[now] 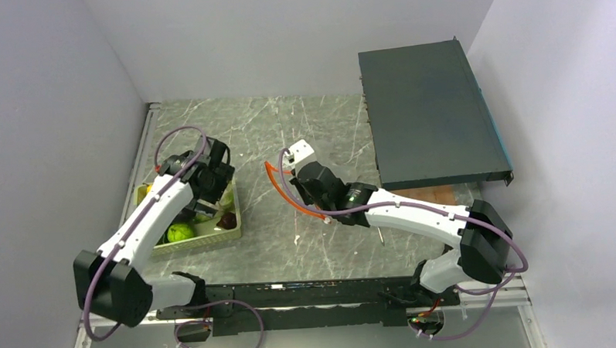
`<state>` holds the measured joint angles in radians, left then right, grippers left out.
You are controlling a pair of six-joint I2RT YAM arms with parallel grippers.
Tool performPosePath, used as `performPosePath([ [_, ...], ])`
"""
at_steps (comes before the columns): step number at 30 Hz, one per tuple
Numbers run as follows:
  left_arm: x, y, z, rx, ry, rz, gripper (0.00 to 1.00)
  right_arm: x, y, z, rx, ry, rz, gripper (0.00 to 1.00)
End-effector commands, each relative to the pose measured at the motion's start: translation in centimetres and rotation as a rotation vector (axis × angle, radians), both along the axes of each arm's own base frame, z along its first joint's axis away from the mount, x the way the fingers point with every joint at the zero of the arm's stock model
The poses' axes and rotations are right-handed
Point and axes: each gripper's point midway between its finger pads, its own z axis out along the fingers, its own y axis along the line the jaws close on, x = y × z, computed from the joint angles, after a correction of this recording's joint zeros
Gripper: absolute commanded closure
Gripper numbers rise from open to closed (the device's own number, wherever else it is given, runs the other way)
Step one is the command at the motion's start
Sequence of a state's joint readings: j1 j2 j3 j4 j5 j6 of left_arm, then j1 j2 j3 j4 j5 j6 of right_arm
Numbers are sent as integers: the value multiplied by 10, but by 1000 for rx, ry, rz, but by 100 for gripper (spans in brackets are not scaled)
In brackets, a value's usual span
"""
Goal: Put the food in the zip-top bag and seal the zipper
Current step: Pick up the fake vegetable from the bin.
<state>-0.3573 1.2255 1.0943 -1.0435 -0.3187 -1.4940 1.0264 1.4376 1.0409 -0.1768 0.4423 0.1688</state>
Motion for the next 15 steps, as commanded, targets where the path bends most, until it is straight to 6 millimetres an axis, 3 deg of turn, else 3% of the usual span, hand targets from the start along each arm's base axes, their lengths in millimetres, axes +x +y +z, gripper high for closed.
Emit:
performPosePath([
  [1,8,18,-3,26,42,150,0,1,4,26,85,-47,7,100],
  [11,30,38,-35,143,259,162,0,6,0,21,63,-52,0,100],
  [15,29,41,-44,164,298,186,0,7,0,20,57,-51,2,100],
])
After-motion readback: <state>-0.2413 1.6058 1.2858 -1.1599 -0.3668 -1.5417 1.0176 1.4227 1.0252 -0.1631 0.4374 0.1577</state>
